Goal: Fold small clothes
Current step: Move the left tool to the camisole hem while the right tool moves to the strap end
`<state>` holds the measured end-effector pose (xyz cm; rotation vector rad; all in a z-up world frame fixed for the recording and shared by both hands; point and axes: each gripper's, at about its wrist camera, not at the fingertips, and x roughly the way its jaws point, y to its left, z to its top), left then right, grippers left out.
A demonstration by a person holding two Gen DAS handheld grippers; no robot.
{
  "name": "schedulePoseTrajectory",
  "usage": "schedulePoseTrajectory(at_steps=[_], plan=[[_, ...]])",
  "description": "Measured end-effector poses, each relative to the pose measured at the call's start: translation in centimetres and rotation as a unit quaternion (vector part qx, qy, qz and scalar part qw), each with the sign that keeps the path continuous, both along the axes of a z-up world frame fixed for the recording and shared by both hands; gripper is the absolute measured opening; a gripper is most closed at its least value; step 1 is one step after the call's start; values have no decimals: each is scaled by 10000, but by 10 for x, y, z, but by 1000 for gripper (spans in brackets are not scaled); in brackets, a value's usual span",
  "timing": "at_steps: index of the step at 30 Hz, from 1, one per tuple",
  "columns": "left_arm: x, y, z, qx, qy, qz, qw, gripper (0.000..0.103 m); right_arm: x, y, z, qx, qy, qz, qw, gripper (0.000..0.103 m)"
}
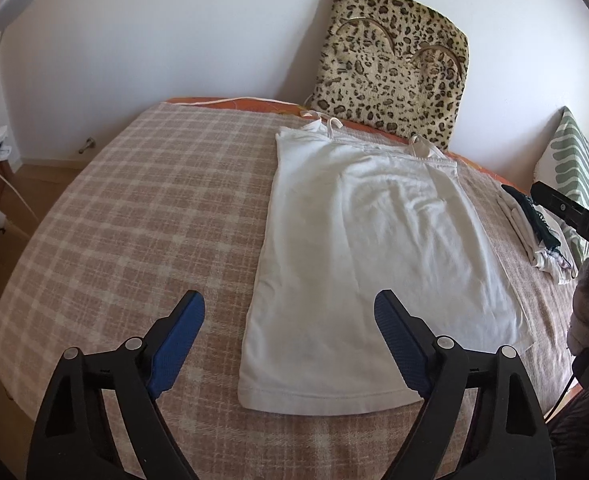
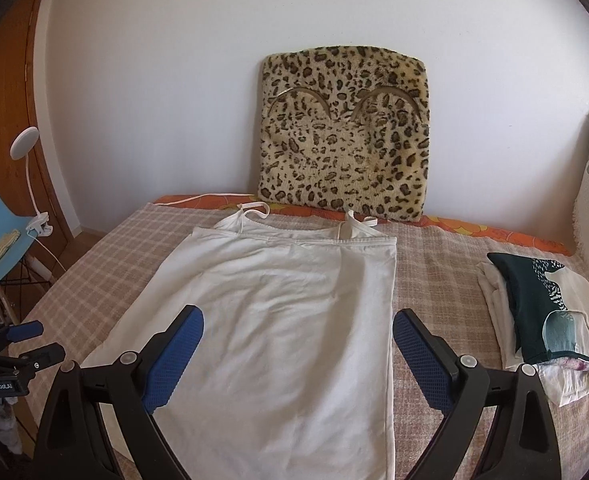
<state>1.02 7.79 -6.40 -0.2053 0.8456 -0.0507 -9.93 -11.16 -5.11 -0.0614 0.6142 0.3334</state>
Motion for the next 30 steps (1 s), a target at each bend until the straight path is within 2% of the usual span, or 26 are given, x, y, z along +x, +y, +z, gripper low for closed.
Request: schedulePoseTrajectory(at_steps=[4,8,14,19,24,30], plan=[[2,14,-21,-137,315,66,9994,68,24,25,4,85,190,366,9991,92],[3,26,-38,-590,615,51,9963,54,55,53,2,203,357,558,9976,86],[4,34,-48,-674,728,61,9950,52,95,102,-9,212,835,979,9915,78],[5,37,-52,-815,774,31,9937,51,126,139,-13,180,1100,1161,9870,77],[9,39,-53,-873,757,3,9933,37,157,180,-18,-12,1406,1388,9803,74],[11,44,-56,-1072,762,9,9913,24,197,224,-33,-197,1881,1517,9702,63]])
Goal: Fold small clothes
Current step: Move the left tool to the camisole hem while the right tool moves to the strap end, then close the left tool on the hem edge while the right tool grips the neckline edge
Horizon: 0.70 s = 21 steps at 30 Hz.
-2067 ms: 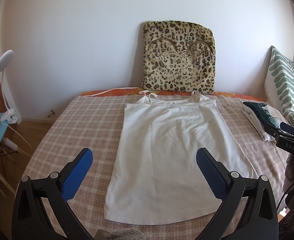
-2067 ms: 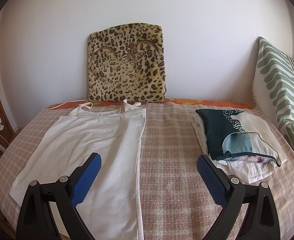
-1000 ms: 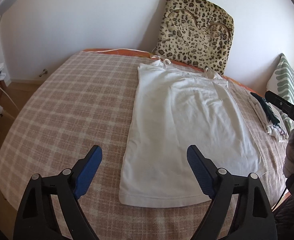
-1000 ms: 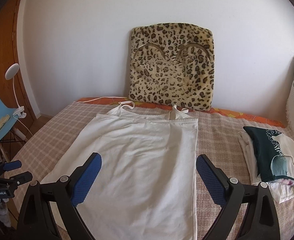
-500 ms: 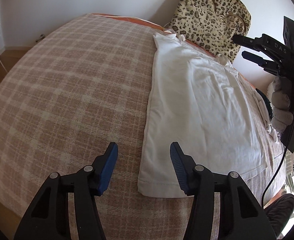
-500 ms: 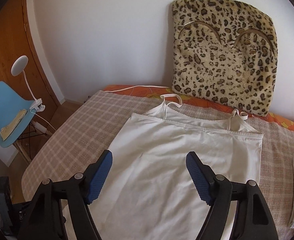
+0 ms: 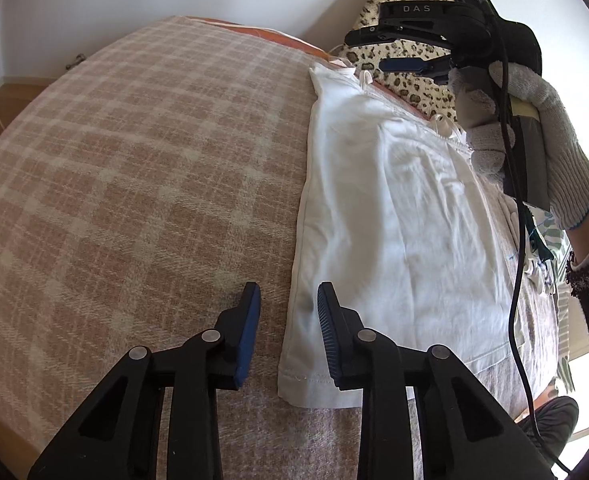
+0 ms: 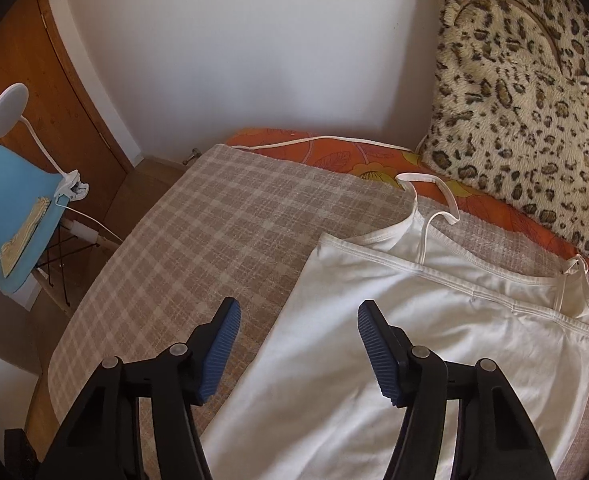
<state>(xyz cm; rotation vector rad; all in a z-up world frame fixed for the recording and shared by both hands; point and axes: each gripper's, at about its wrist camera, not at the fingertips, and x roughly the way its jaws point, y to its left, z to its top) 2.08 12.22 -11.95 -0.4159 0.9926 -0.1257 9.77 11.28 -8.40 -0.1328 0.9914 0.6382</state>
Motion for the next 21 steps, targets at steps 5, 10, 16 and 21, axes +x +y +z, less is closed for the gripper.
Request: schedulePoseTrajectory(at_steps=[5,10,16,21], plan=[[1,0,-2,-129,-4,-69,9999,15,31,29,-18,-308,215,-74,9993,58],[2,0,-3,-226,23,-120,9997,11,59,44,-38,-518,436,-345,9971,49],[3,3,-4,-245,5,-150,9996,8,70,67,-59,-1070,353,-247,9933,44],[1,3,-4,-276,-14,-178,9995,6,74,79,-66,-1464,227,-191,9888,37]])
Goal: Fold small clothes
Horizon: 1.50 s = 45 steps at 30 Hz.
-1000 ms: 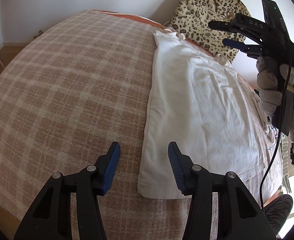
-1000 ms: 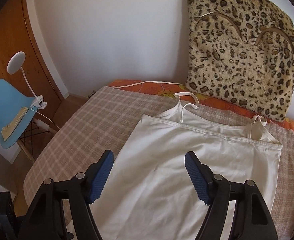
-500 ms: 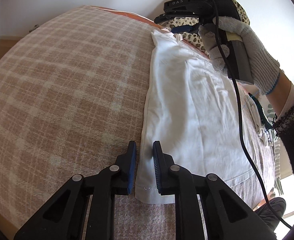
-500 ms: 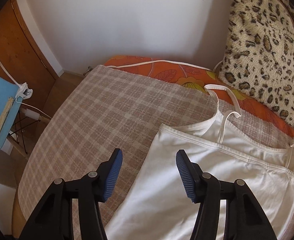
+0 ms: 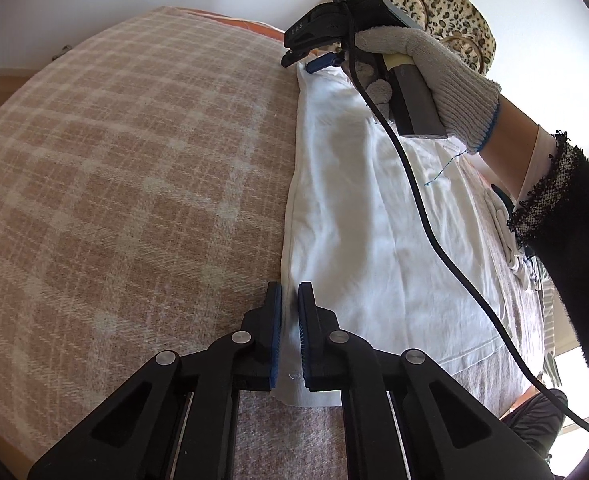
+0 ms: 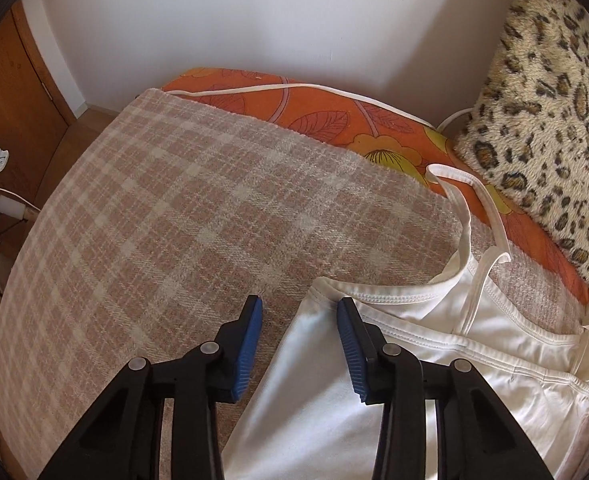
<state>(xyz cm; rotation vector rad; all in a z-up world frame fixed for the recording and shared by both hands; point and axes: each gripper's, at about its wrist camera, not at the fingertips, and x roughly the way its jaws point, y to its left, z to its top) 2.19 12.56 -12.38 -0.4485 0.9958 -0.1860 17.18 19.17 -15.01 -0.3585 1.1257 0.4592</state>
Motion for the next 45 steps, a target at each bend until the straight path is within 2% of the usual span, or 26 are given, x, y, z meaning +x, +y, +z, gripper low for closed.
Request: schedulePoseTrajectory(at_steps=[4,8,14,17,19,20,21,22,25,26,27,29,30,32,36,40,45], plan=[[-4,4,1,-111,-39,27,9999,3,4,-2,1,-174,-69,-74,9998,14],[-9,11,10,-192,-247,102,9995,2,10,-13,7,47,-7,-242,9997,7],[-13,9,11,-161,-310,38,9994,2,13,-25,19,271,-61,-304,9992,4],[-15,4,10,213,-310,44,9993,3,12,-24,20,248,-88,-256,9993,4],[-14,1,8,348,-233,14,9991,13,8,-24,19,229,-106,-237,9994,4],[-14,1,6,378,-182,33,9991,22,8,-24,19,234,-104,-245,9994,4],[-15,2,5,374,-127,35,9992,26,9,-23,19,225,-99,-248,9994,4],[-15,2,2,327,-103,14,9994,26,9,-23,18,220,-96,-247,9994,4],[-17,-4,1,452,-203,-93,9987,25,8,-22,19,234,-92,-251,9994,4],[-16,-5,1,395,-222,-151,9989,21,7,-23,20,243,-93,-250,9993,4],[-14,-3,-2,104,-154,-196,9996,3,7,-24,21,257,-87,-251,9993,4],[-12,7,-10,-552,15,-15,9985,3,8,-23,22,291,-66,-253,9992,4],[-13,11,-9,-616,20,45,9981,3,9,-25,23,323,-56,-235,9992,4],[-17,11,4,-329,-275,30,9991,3,8,-26,27,381,-54,-192,9991,4],[-26,-9,27,137,-850,-344,9957,3,14,-43,42,746,-64,-257,9969,3],[-27,-30,30,306,-928,-693,9928,3,18,-59,46,792,-29,-395,9961,3],[-26,-42,34,353,-1001,-873,9905,3,16,-79,60,751,-177,-385,9963,3]])
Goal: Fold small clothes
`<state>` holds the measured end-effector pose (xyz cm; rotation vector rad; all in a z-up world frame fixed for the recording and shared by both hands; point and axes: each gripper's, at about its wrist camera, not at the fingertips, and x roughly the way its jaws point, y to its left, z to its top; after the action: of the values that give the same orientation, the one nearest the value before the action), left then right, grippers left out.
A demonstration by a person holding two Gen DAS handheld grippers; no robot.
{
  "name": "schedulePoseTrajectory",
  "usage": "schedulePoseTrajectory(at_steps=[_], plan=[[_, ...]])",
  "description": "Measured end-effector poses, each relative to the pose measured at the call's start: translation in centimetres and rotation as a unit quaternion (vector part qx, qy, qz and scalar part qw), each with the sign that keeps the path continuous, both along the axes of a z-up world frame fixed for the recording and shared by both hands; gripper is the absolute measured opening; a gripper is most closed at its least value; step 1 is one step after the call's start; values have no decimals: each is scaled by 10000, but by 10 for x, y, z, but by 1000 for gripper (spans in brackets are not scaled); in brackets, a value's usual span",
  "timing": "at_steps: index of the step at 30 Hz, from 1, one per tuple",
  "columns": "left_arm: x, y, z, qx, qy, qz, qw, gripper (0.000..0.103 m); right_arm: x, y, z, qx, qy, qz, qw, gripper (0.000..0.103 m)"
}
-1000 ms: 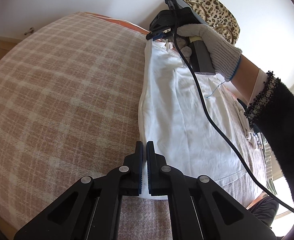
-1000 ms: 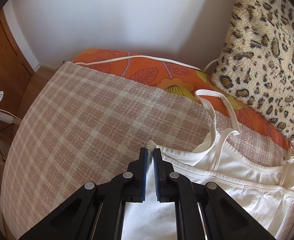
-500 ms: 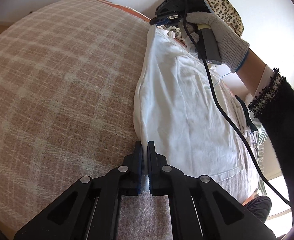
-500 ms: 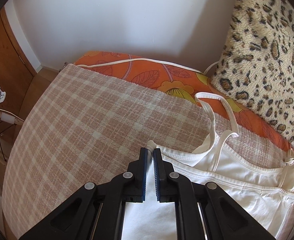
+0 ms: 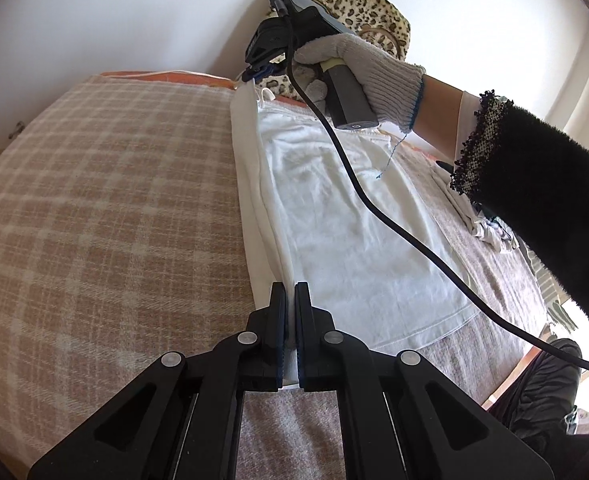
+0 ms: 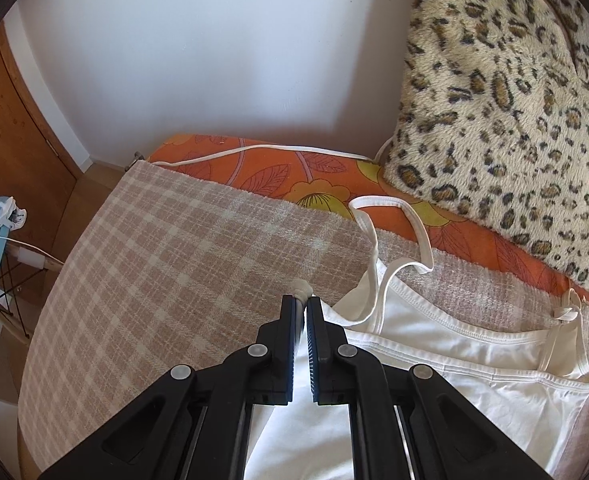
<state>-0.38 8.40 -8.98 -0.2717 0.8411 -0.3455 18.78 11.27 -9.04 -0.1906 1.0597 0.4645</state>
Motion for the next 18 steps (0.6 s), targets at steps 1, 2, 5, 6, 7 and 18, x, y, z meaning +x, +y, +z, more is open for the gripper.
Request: schedulePoseTrajectory(at_steps=[1,2,5,6,7,18], plan=[[0,-3,1,13,-20,-33,10000,3,0,-5,3,1,-23,-26,10000,3],[1,-7,3,22,-43,-84,10000,3,0,-10,6,0,-46,-48,10000,3],[4,-24,8,96,-144,-290,9994,3,1,-26,15,-57,-126,-97,9999,3],[3,-30,8,121,-171,-384,9990,3,1,-31,18,-89,-162,-114,9998,3],[4,-37,7,150,-167,-466,9987,3,1,-37,21,-111,-195,-131,9997,3],[12,-86,-4,448,-69,-1081,9931,3,5,-99,18,-280,-225,-537,9979,3]])
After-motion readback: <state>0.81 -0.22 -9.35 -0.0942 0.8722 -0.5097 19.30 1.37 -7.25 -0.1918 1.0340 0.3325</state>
